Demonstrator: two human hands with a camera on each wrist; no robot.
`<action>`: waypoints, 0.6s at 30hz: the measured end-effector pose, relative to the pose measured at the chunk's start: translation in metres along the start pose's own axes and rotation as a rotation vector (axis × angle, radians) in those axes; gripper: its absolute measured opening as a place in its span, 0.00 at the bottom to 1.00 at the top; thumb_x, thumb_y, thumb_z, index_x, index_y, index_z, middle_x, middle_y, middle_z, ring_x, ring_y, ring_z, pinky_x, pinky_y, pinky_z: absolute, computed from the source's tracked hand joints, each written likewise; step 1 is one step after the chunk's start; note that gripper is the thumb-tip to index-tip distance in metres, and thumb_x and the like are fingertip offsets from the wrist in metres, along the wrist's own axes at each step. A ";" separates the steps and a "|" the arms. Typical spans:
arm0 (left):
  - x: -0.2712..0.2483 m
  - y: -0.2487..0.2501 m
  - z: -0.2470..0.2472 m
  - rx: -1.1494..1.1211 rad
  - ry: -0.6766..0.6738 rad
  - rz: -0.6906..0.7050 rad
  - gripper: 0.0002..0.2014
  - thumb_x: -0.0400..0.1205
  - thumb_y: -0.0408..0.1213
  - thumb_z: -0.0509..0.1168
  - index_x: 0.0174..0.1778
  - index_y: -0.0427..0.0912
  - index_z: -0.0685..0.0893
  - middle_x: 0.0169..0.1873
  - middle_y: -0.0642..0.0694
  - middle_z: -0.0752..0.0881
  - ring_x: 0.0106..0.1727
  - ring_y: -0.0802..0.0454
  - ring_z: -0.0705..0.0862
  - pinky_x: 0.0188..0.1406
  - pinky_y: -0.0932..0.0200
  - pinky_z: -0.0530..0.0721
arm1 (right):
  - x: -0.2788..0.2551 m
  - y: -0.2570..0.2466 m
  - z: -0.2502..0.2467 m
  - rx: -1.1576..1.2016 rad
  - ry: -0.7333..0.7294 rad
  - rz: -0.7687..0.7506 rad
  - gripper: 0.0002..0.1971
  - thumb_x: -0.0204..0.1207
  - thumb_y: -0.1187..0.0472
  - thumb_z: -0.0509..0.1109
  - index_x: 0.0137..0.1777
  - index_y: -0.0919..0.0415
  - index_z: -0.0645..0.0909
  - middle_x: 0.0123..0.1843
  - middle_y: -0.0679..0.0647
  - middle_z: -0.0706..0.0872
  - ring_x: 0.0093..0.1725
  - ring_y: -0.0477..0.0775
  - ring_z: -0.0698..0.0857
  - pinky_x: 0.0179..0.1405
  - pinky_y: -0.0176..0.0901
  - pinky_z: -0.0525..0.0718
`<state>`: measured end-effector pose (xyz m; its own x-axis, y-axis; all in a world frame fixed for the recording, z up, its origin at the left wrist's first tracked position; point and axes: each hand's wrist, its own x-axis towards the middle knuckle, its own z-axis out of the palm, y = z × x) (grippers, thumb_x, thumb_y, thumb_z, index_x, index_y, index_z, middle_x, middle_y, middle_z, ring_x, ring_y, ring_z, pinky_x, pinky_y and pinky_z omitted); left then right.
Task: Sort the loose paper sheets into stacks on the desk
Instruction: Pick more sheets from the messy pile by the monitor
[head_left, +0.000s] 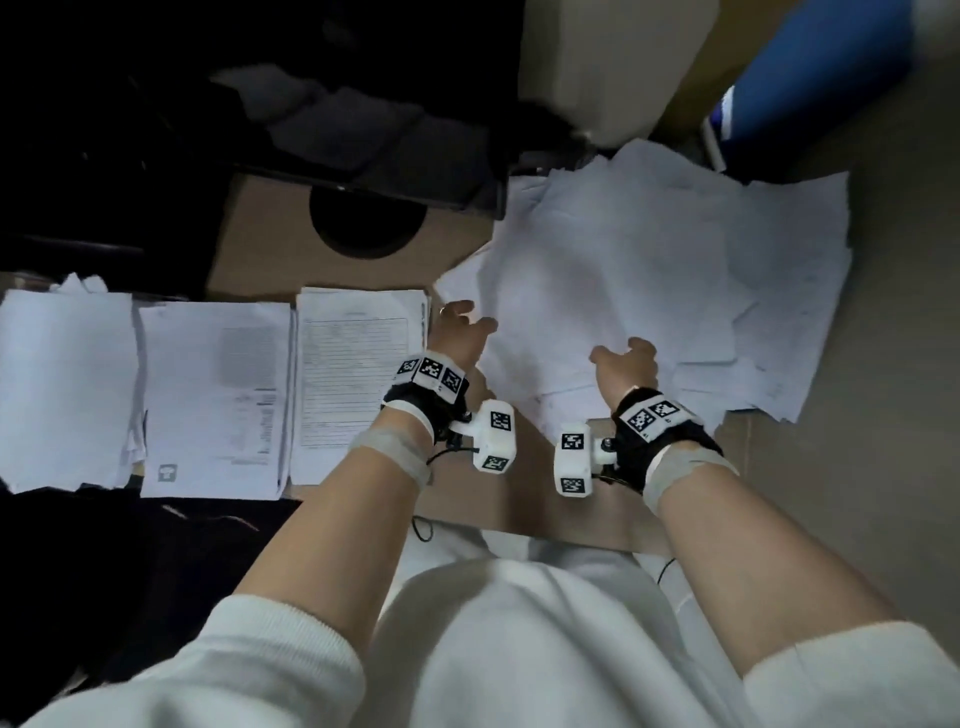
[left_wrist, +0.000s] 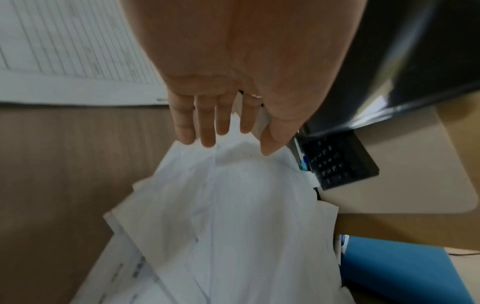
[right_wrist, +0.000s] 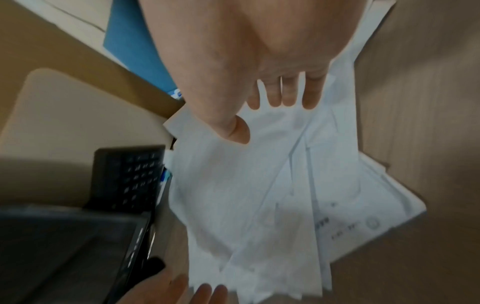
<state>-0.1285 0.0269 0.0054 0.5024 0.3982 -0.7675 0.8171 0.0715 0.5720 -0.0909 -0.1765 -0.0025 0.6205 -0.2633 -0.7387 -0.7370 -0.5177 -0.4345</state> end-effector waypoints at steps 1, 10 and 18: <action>0.000 0.005 0.010 0.015 0.023 0.004 0.29 0.79 0.36 0.71 0.77 0.41 0.73 0.74 0.38 0.77 0.70 0.40 0.80 0.65 0.54 0.78 | 0.008 0.003 -0.010 0.010 0.014 0.039 0.36 0.78 0.57 0.69 0.83 0.62 0.60 0.80 0.63 0.69 0.76 0.65 0.72 0.69 0.51 0.72; 0.047 0.021 0.050 0.121 0.088 -0.023 0.51 0.60 0.50 0.71 0.81 0.41 0.62 0.74 0.36 0.75 0.71 0.34 0.77 0.72 0.40 0.77 | 0.053 0.004 -0.046 -0.008 0.135 0.297 0.38 0.66 0.43 0.72 0.69 0.70 0.74 0.59 0.59 0.85 0.54 0.62 0.87 0.52 0.49 0.83; 0.061 0.032 0.050 0.133 0.208 0.001 0.31 0.78 0.33 0.69 0.77 0.38 0.67 0.67 0.36 0.83 0.64 0.36 0.83 0.60 0.53 0.80 | 0.069 -0.011 -0.036 0.108 0.060 0.232 0.39 0.78 0.56 0.74 0.84 0.68 0.60 0.78 0.65 0.74 0.71 0.66 0.79 0.67 0.59 0.82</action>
<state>-0.0580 0.0080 -0.0374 0.4451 0.5790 -0.6831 0.8537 -0.0441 0.5188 -0.0303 -0.2184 -0.0295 0.4438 -0.4146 -0.7945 -0.8839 -0.3486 -0.3118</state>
